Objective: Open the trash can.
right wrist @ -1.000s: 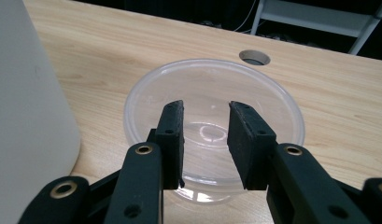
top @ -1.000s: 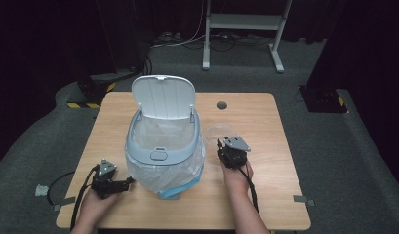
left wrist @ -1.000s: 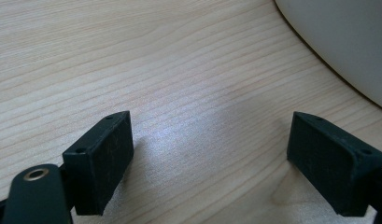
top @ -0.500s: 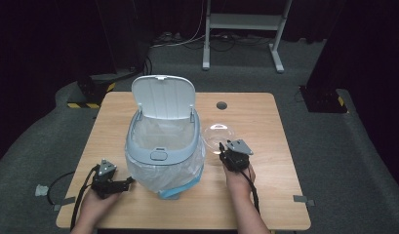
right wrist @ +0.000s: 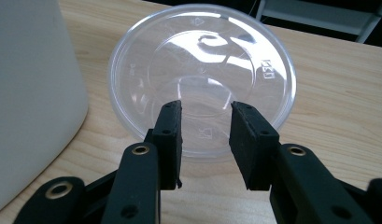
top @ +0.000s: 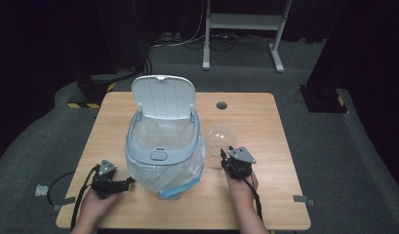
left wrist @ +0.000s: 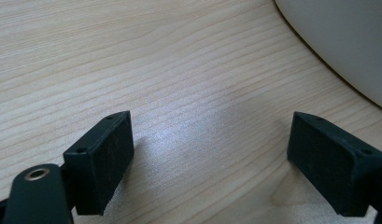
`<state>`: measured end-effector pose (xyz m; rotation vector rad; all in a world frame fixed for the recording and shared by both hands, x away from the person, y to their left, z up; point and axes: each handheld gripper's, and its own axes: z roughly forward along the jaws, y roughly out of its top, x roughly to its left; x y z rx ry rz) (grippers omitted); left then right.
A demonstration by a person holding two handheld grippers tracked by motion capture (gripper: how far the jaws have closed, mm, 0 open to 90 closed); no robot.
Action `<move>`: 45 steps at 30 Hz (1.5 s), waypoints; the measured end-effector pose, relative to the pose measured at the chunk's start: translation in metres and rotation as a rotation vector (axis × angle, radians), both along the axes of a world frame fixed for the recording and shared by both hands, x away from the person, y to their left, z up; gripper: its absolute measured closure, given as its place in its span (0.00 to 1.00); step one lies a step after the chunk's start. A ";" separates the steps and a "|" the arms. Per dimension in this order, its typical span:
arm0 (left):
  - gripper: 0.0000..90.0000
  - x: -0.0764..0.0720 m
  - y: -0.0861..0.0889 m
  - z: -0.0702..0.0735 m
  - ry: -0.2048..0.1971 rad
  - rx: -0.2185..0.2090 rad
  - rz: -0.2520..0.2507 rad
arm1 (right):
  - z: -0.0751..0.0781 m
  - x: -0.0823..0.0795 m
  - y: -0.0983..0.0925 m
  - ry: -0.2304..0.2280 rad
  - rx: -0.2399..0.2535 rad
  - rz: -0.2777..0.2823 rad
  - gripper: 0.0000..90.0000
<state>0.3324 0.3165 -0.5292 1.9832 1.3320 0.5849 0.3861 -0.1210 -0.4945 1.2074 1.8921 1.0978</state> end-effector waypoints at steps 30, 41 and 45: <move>0.16 0.000 0.000 0.000 0.001 0.003 -0.002 | -0.018 -0.019 0.009 0.033 -0.045 0.046 0.70; 0.16 0.000 0.000 0.000 0.001 0.003 -0.003 | -0.010 -0.025 0.005 0.017 -0.017 0.037 0.70; 0.16 0.000 0.000 0.000 0.002 0.004 -0.004 | -0.002 -0.028 0.000 -0.016 -0.031 0.033 0.69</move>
